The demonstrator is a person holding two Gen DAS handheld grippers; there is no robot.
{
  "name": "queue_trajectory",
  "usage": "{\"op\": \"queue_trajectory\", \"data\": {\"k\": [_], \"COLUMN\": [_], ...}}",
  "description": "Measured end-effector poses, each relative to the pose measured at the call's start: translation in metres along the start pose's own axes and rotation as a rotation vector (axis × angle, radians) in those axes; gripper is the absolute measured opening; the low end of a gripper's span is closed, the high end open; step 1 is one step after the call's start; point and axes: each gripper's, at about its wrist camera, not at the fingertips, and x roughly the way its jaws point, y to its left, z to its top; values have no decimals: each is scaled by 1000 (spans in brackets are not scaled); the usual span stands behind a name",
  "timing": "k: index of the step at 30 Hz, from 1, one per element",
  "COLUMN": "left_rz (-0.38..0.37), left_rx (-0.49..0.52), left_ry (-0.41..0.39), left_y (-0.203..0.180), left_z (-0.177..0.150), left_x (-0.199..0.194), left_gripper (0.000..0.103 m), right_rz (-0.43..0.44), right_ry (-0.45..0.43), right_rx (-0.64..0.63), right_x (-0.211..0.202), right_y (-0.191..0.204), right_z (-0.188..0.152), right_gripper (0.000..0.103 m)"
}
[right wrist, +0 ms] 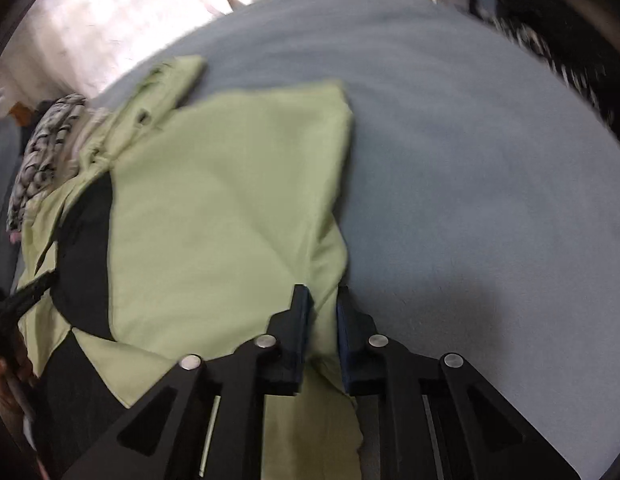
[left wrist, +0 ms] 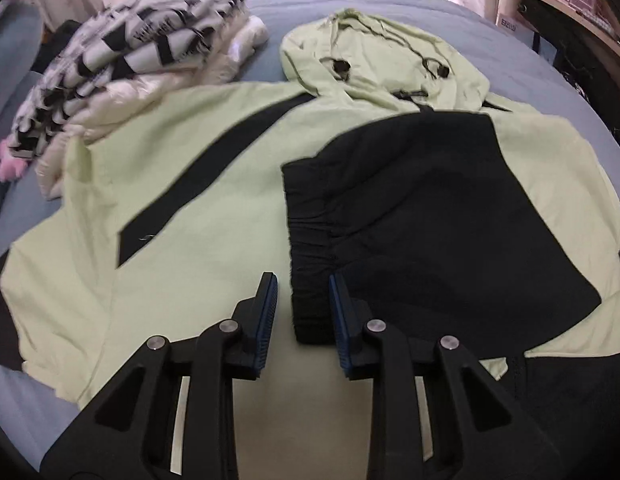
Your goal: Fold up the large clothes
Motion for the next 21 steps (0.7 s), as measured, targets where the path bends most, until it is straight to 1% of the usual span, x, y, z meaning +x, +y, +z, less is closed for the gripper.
{"op": "queue_trajectory", "data": {"k": [1, 2, 4, 6, 7, 9, 11, 13, 15, 17, 18, 19, 21], "left_rz": [-3, -22, -36, -47, -54, -90, -127, -154, -163, -165, -157, -147, -133], "left_rx": [-10, -25, -41, -42, -43, -53, -71, -87, -100, -106, -106, -106, -106], "left_ry": [-1, -3, -21, -49, -57, -56, -45, -11, 22, 40, 49, 59, 65], "left_y": [2, 5, 8, 7, 4, -6, -19, -35, -50, -62, -66, -68, -68], "left_z": [0, 0, 2, 5, 6, 10, 14, 18, 19, 17, 16, 14, 10], "left_x": [-4, -11, -22, -30, -34, -37, -33, -25, -14, -3, 2, 8, 17], "left_gripper": [24, 24, 24, 24, 25, 25, 25, 25, 25, 25, 25, 25, 25], "right_rz": [-18, -45, -81, -81, -68, -31, 44, 73, 103, 139, 140, 122, 90], "right_ry": [-1, -13, -76, -126, -136, -135, -122, -108, -75, -30, -19, -14, -36], "right_rx": [10, 11, -13, -50, -66, -91, -127, -158, -175, -177, -185, -196, -210], "right_x": [-7, -17, -41, -62, -68, -68, -60, -44, -25, -7, 2, 6, 5], "right_y": [0, 1, 14, 29, 41, 76, 115, 154, 181, 197, 205, 206, 192], "right_z": [2, 2, 7, 1, 3, 5, 8, 6, 1, -4, -7, -11, -16], "right_gripper": [23, 31, 41, 41, 41, 41, 41, 41, 41, 41, 41, 41, 41]}}
